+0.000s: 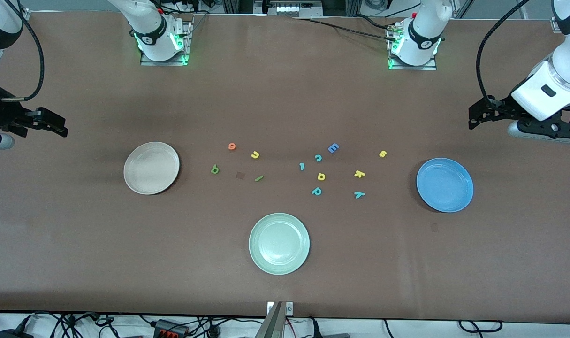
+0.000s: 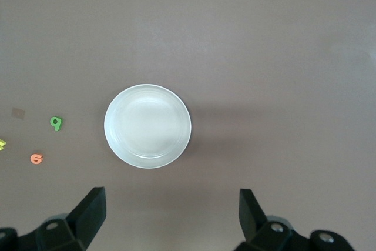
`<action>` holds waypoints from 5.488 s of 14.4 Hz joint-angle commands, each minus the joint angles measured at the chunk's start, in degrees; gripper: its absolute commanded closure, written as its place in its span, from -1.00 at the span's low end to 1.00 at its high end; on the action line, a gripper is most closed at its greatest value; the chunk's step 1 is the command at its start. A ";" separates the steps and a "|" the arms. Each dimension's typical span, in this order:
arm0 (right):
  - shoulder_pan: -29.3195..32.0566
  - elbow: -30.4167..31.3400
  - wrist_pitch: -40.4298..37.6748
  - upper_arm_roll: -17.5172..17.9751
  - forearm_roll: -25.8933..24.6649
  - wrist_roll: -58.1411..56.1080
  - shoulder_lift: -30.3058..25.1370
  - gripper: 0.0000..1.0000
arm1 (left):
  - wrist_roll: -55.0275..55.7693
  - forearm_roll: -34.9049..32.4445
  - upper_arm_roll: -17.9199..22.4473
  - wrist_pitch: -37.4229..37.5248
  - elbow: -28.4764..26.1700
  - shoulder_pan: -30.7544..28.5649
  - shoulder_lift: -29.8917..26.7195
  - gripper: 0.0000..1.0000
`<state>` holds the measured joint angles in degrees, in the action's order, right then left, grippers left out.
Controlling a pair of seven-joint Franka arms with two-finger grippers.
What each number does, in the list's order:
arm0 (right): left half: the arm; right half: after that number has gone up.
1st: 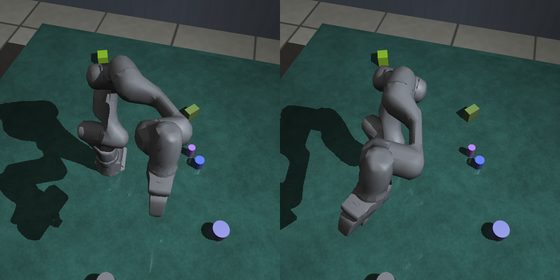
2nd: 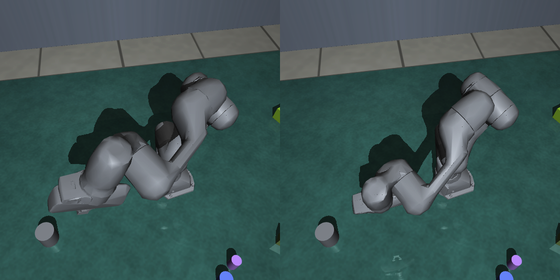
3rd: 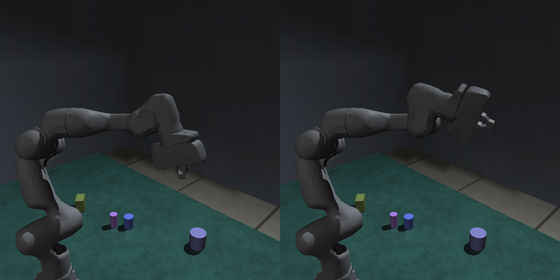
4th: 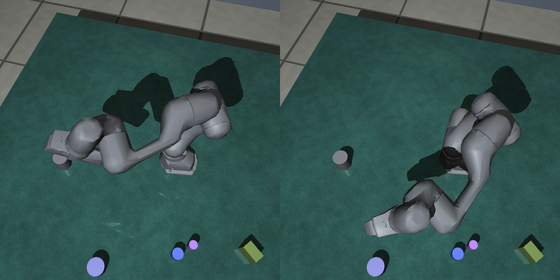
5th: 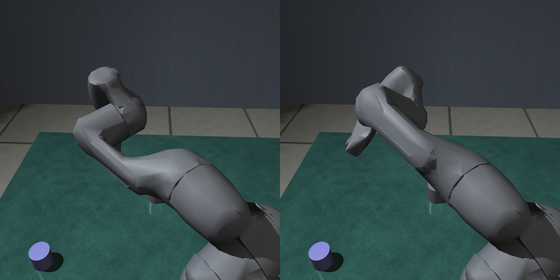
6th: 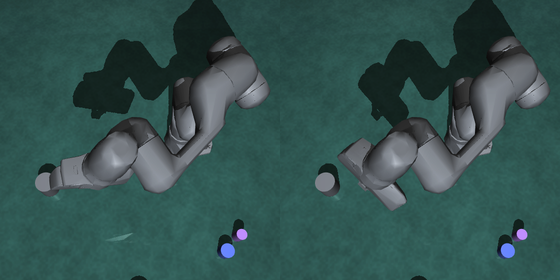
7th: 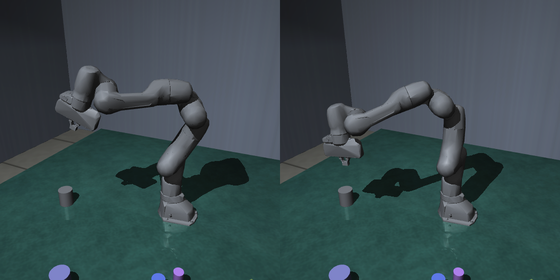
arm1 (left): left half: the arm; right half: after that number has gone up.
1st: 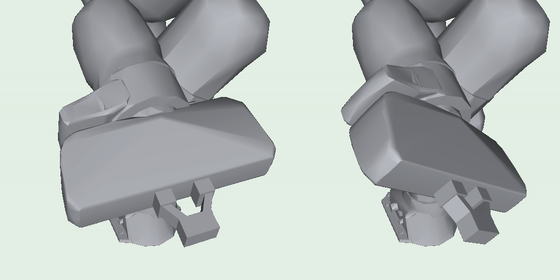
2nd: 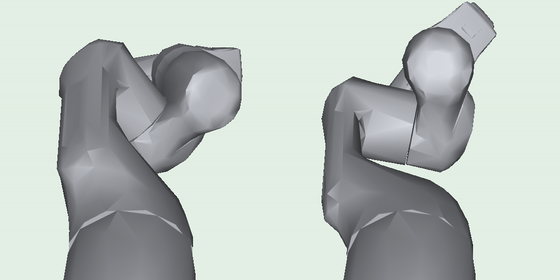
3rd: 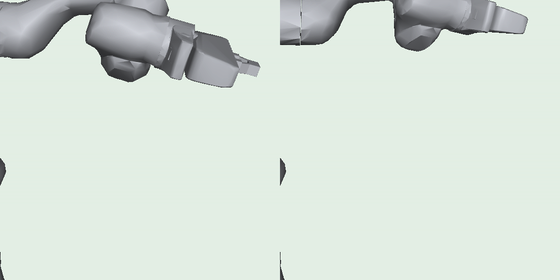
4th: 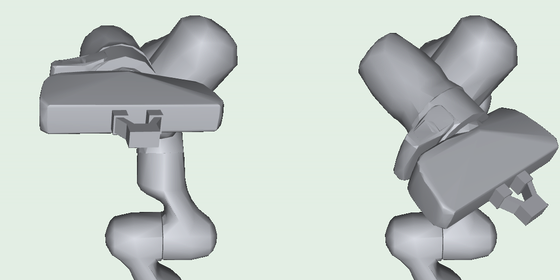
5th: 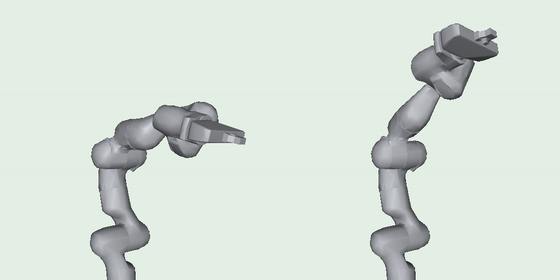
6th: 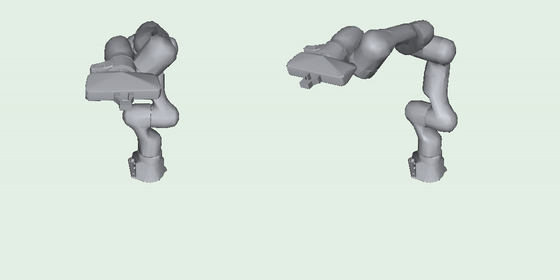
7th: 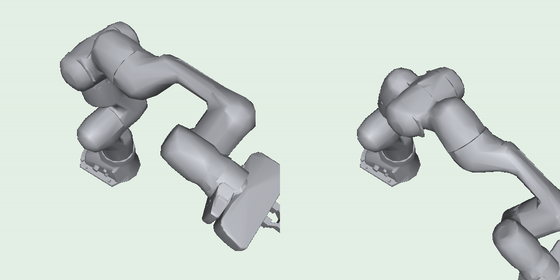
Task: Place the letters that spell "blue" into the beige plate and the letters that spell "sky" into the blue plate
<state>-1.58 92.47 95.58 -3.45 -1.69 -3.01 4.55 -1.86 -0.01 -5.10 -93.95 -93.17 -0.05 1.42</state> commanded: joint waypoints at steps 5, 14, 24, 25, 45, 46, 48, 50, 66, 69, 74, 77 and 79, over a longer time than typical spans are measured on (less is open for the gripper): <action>0.00 1.39 -0.13 0.02 -0.07 -0.24 -1.82 -1.00 | -1.39 -0.87 0.00 1.32 1.67 -0.04 0.60 -1.00; -0.09 1.22 -1.27 0.19 -0.51 -0.41 -1.65 -1.00 | -1.66 -0.87 0.00 1.40 1.67 -0.04 0.60 -1.00; -5.61 1.66 -1.62 0.37 0.02 -0.15 3.97 -1.00 | -1.83 -0.87 0.00 1.32 1.67 -0.04 0.60 -1.00; -7.19 1.66 -1.80 0.37 0.10 -0.06 5.37 -1.00 | -1.83 -0.87 0.00 1.32 1.67 -0.04 0.60 -1.00; -24.78 1.74 22.53 0.37 5.29 26.45 28.66 -1.00 | -1.74 -0.87 0.00 1.49 1.58 -0.04 0.52 -1.00; -24.87 1.74 22.72 0.37 5.29 28.48 29.02 -1.00 | -1.57 -0.87 0.00 2.01 1.67 -0.04 0.51 -1.00; -25.05 1.74 22.28 0.37 5.29 34.88 29.03 -1.00 | -1.39 -0.87 0.00 2.02 1.67 -0.04 0.51 -1.00; -25.66 2.01 22.02 0.37 5.29 39.64 29.29 -1.00 | -1.39 -0.87 -0.08 2.02 1.67 -0.04 0.51 -1.00; -25.74 7.18 25.96 0.19 5.29 47.12 29.55 -1.00 | -1.13 -0.87 -0.17 2.64 1.76 0.49 0.43 -1.00; -27.41 8.51 29.31 0.19 5.29 49.06 30.34 -1.00 | -1.13 -0.87 -0.08 2.72 1.76 0.58 0.34 -1.00; -27.42 9.39 32.12 0.19 5.38 50.04 31.66 -1.00 | -1.39 -0.87 -0.08 3.95 1.76 0.40 0.34 -1.00; -27.24 10.27 33.79 0.19 5.46 50.12 31.57 -0.93 | -1.74 -0.87 -0.08 3.95 1.85 0.40 0.34 -1.00; -27.24 10.97 35.37 0.19 5.73 51.09 31.57 -0.81 | -1.74 -0.87 -0.08 3.95 1.85 0.23 0.34 -1.00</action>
<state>-28.83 101.95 129.03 -3.24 3.12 46.83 36.72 -2.59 -0.01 -5.24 -91.47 -92.99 0.26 1.41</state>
